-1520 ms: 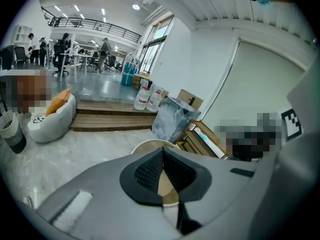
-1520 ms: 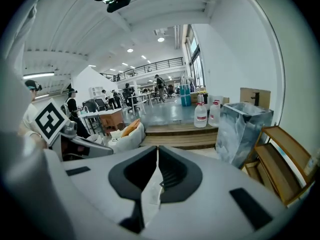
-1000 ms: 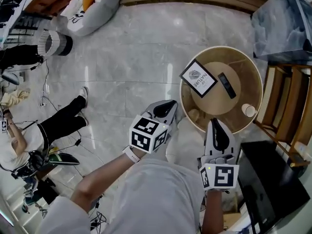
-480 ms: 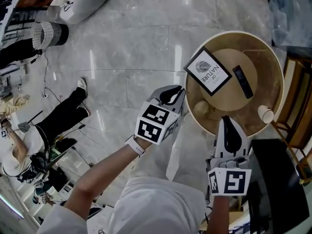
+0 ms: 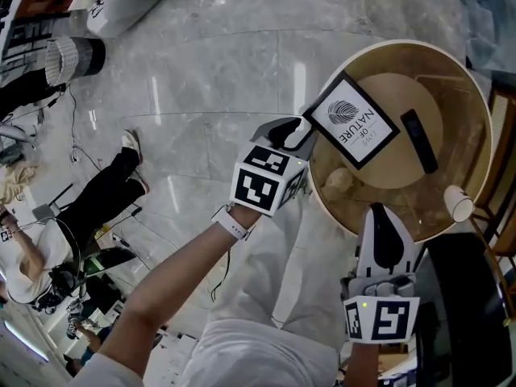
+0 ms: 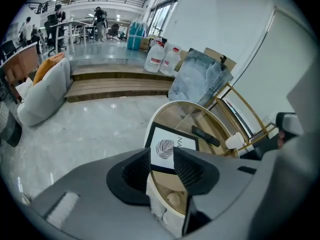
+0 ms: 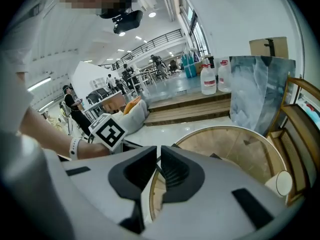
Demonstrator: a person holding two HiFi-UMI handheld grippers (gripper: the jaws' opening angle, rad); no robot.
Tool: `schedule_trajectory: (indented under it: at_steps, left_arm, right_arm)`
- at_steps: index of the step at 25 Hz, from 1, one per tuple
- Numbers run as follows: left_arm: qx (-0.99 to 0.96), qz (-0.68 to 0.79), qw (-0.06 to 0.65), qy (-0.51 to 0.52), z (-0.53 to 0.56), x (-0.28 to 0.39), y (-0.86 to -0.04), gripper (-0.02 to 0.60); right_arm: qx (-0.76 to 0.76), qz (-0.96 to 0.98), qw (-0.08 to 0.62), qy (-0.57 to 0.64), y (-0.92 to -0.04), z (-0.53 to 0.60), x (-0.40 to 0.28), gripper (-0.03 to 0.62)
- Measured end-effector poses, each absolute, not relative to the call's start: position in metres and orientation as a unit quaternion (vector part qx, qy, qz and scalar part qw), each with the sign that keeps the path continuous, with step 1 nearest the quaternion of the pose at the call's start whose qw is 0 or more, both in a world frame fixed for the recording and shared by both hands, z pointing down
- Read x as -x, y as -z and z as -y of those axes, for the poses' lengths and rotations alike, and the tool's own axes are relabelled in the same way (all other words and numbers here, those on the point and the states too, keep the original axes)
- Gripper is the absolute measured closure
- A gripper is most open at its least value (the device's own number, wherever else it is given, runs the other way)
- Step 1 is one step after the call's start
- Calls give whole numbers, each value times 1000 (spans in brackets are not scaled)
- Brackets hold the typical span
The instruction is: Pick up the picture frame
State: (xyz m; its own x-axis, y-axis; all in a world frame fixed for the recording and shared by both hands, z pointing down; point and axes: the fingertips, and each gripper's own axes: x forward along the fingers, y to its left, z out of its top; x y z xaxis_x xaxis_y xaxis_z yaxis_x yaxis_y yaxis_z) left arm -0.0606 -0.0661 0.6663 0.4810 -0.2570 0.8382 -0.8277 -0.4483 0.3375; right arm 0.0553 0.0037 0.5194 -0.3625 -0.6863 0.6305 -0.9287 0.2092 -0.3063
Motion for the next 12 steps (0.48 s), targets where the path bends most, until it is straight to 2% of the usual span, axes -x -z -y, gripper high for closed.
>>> schedule_trajectory:
  at_steps: [12]
  left_arm:
    - [-758, 323, 417, -384, 96, 55, -762, 377]
  right_arm:
    - [-538, 743, 184, -352, -565, 5, -53, 588]
